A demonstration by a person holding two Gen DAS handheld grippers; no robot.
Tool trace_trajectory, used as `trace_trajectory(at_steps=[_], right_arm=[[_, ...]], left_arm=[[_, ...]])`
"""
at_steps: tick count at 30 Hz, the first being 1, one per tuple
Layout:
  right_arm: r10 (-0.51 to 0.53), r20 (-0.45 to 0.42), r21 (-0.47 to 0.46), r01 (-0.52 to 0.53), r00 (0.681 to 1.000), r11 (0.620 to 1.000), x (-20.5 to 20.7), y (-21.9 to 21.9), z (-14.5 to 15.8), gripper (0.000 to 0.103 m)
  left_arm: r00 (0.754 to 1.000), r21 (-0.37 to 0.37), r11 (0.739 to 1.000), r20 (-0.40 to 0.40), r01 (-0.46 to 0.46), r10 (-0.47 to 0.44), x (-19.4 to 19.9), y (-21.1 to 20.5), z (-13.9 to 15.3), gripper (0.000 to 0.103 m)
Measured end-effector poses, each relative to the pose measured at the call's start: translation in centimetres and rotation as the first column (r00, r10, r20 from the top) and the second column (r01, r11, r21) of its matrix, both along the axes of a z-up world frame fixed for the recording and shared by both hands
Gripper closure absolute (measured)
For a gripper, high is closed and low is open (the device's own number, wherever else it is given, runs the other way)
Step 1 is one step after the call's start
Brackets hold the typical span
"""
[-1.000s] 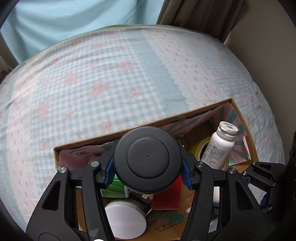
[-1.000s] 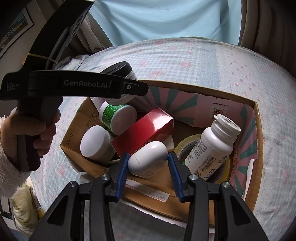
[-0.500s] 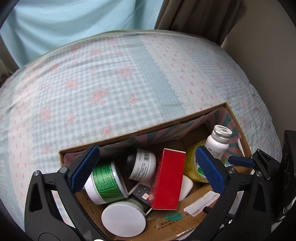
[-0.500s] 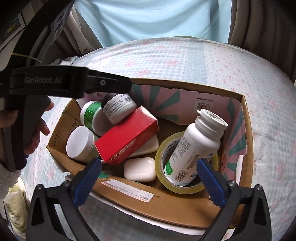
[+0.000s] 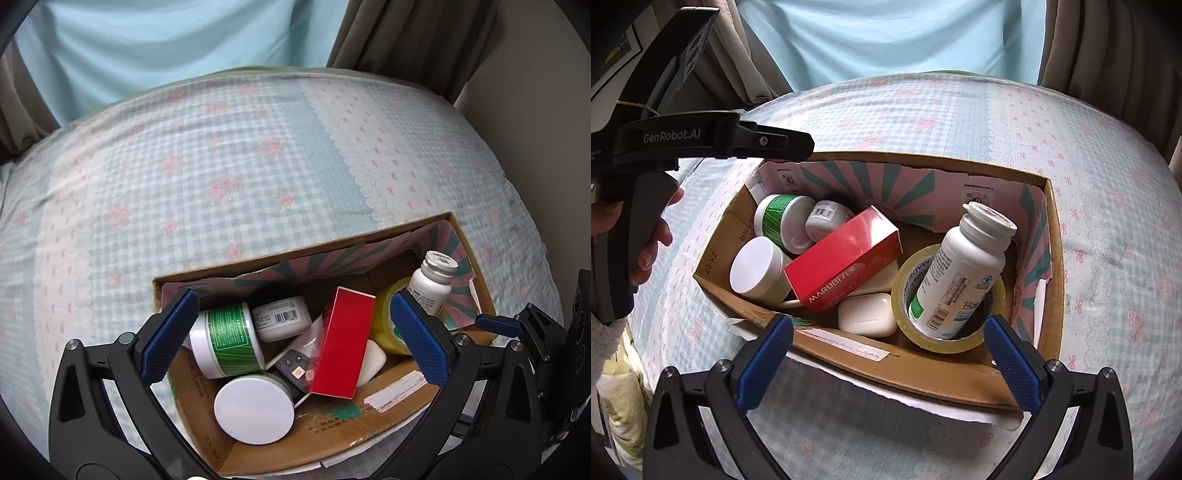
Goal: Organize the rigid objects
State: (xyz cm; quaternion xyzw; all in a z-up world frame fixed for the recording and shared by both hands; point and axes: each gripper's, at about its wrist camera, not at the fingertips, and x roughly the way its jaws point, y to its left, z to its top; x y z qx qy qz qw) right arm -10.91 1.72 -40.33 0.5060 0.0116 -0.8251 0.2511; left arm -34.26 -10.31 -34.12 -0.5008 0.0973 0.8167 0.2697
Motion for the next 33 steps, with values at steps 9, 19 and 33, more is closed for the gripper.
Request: trace_trajectory(at_steps=[9,19,33], right_arm=[[0.051,-0.028,-0.002,-0.051,0.998,0.999,0.6,0.9,4.5,0.0],[-0.057,-0.175,0.007,0.059,0.983,0.998,2.1,7.2,22.4,0.0],[-0.321,-0.341,-0.024,0.333,0.883,0.942,7.6,12.4,33.8,0.0]], left_arm=[[0.997,-0.023,0.998,-0.031,-0.065,0.064,2.8,-1.0,5.1,0.0],[0.97,0.056,0.984,-0.171,-0.167,0.174,10.0,-1.2,21.2,0.0],[0.889,0.189,0.954,-0.355,-0.233,0.288,20.3,-1.2,31.7,0.0]])
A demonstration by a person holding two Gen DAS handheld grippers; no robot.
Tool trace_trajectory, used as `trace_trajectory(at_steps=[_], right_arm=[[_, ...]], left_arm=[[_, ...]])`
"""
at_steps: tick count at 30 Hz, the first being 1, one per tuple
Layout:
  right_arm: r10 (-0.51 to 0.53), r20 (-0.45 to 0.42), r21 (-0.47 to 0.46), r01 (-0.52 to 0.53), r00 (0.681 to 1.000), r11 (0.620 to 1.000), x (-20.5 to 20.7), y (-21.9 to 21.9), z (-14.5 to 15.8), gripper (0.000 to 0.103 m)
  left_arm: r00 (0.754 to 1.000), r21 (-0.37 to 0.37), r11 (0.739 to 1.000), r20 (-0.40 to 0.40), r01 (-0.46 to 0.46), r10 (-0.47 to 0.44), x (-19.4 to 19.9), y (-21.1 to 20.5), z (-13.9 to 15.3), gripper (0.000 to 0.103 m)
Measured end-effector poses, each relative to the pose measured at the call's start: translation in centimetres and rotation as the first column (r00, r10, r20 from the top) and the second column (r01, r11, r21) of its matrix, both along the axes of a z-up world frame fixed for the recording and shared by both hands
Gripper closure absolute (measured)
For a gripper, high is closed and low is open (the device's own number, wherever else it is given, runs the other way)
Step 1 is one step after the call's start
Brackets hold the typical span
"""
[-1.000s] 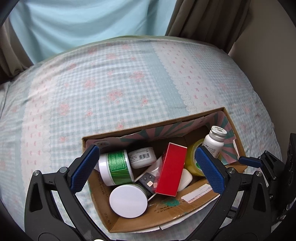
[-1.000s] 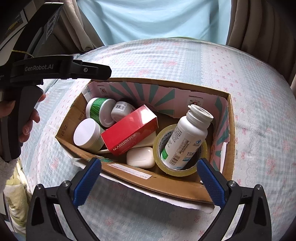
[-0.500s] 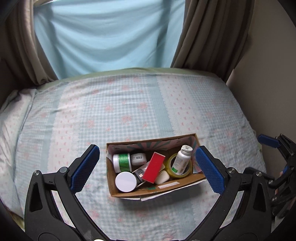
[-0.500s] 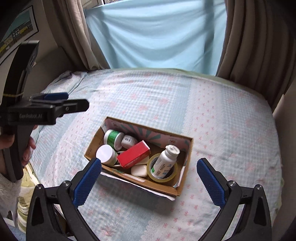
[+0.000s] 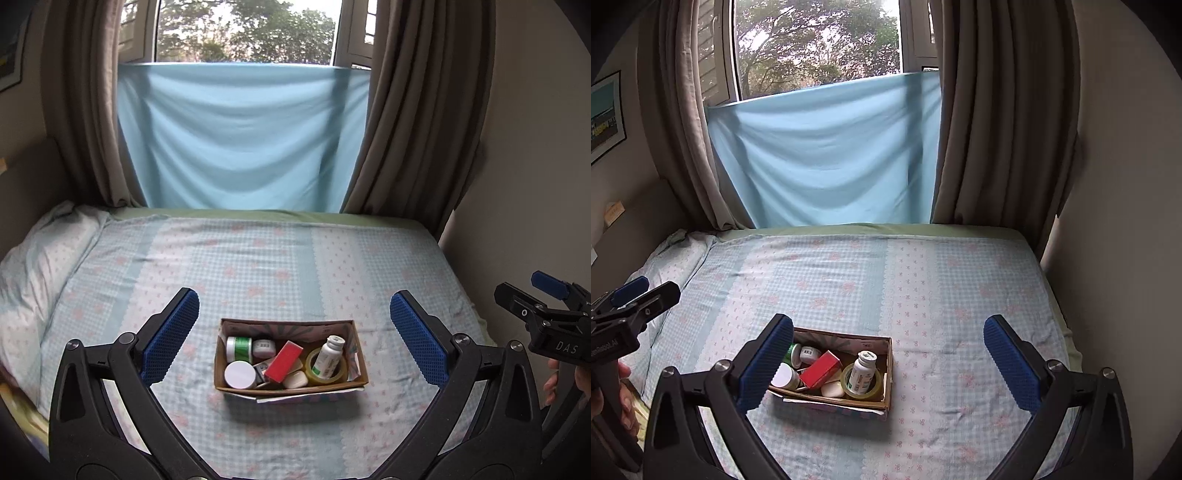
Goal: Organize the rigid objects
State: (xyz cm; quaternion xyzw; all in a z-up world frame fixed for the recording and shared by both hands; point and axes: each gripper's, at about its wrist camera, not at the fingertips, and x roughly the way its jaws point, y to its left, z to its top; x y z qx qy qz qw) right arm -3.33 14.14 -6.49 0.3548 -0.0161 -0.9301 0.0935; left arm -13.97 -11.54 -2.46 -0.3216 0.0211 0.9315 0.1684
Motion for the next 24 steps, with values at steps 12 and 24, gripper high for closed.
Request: trace_trajectory(at_steps=[12,24], right_arm=[[-0.049,-0.011,0.019,0.049,0.999,0.999,0.8,1.6,-0.1,0.0],[-0.054,-0.025,0.024,0.054,0.998,0.998,1.6,2.0,0.0,0.0]], left_arm=[[1.0,-0.017,1.0,-0.016,0.017,-0.018,2.0,1.5,-0.4,0.0],[1.0,-0.022,1.0,-0.023,0.014,-0.015,2.8,2.1,-0.4,0.0]])
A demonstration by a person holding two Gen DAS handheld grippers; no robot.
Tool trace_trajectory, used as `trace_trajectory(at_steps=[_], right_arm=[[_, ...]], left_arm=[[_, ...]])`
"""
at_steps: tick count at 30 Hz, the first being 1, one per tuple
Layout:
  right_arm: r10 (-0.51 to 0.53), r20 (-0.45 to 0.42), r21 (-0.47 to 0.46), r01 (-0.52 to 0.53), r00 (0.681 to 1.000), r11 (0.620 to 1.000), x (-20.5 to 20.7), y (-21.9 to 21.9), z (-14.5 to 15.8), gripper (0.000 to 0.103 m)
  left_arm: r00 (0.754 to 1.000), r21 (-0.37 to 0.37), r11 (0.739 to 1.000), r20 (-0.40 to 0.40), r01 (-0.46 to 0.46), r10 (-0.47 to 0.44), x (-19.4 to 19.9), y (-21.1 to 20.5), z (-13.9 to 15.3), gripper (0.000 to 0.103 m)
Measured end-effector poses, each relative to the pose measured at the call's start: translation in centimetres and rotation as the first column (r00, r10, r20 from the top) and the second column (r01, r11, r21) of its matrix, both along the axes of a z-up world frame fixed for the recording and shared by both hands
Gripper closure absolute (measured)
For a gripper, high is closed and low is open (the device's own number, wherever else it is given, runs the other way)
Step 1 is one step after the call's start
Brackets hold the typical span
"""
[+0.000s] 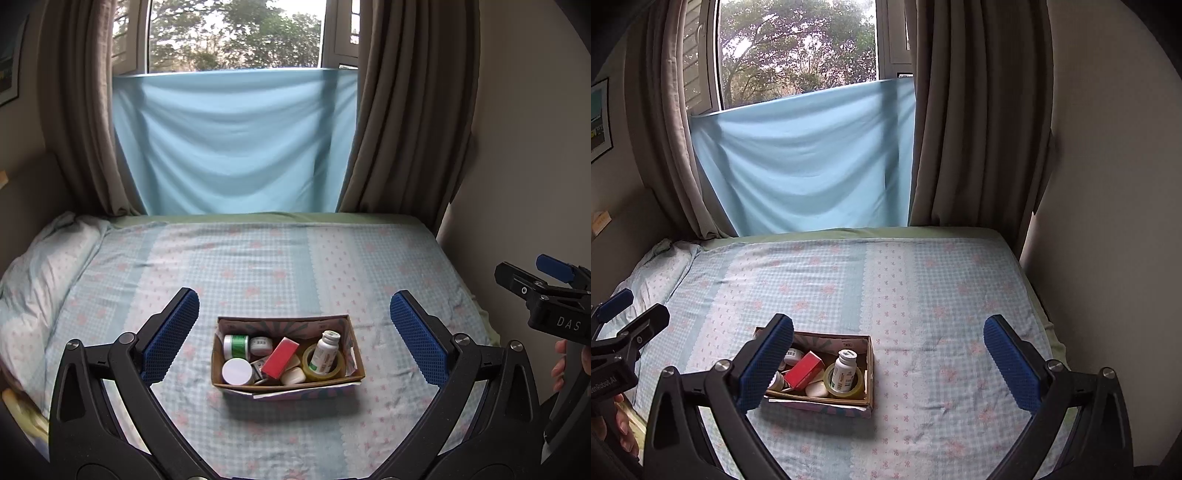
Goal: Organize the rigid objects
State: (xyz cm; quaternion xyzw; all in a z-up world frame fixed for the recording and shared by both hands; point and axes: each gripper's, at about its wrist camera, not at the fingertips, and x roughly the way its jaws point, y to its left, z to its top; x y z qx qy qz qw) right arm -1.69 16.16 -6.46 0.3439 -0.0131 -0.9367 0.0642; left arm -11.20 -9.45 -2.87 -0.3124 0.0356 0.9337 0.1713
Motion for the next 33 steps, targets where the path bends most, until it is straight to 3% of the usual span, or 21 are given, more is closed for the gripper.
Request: trace_trajectory(at_steps=[33], right_arm=[[-0.02,-0.019,0.019,0.021,1.0,1.0,0.42,0.44,0.76,0.0]], left_arm=[[1.0,0.002,1.0,-0.01,-0.007,0.007,0.53,-0.02,0.16,0.0]])
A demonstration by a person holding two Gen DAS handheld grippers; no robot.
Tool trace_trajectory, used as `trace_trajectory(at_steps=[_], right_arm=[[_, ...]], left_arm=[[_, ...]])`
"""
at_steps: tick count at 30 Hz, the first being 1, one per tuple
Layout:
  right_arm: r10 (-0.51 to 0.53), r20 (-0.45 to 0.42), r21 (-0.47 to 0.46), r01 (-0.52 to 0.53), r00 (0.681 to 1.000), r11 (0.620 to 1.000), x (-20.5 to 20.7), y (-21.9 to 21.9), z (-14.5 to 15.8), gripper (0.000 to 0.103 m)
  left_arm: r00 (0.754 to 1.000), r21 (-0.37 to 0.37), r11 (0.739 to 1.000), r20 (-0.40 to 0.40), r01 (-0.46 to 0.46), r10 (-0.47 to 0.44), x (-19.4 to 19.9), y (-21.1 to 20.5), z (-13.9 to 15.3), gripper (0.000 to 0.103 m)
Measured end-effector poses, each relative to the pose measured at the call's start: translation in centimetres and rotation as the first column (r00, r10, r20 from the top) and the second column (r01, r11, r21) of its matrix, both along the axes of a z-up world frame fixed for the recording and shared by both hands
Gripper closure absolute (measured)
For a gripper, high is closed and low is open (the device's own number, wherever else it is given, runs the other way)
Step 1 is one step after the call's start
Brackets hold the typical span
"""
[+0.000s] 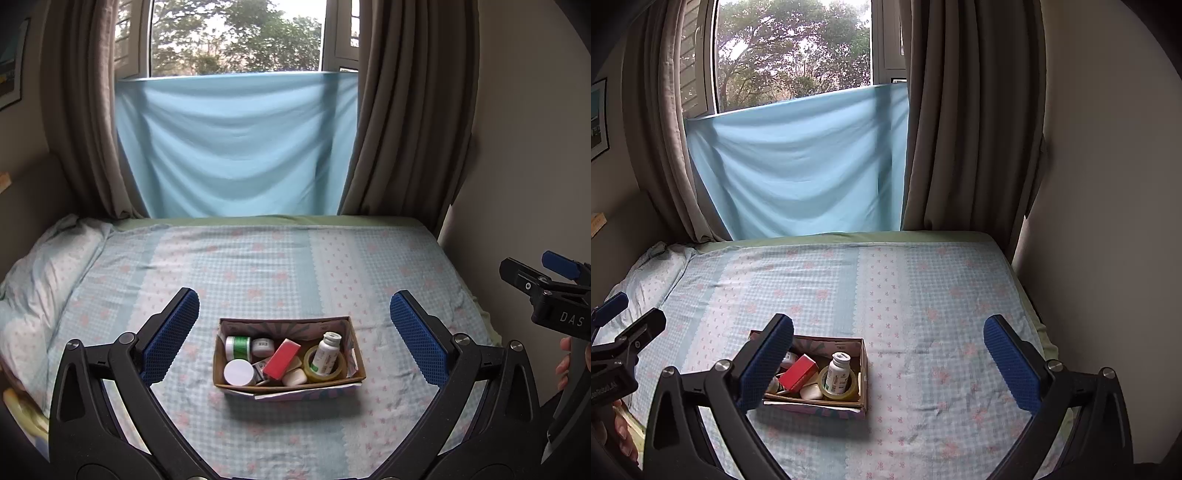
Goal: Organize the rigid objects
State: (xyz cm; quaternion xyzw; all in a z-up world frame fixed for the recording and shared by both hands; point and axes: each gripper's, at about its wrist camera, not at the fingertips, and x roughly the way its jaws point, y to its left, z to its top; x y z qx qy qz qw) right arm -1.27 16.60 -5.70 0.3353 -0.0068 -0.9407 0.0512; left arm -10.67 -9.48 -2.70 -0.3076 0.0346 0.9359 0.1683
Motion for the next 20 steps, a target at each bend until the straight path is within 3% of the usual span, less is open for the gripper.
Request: trace_trajectory(at_steps=[11,20], right_arm=[[-0.003,-0.009,0.009,0.003,1.0,1.0,0.24,-0.01,0.05,0.0],[-0.003,-0.011,0.009,0.003,1.0,1.0,0.29,-0.05,0.02,0.0]], left_arm=[[1.0,0.045,0.999,-0.009,-0.005,0.005,0.11,-0.5,0.34,0.0],[0.997,0.014,0.999,-0.069,-0.036,0.037,0.58,-0.61,0.65,0.0]])
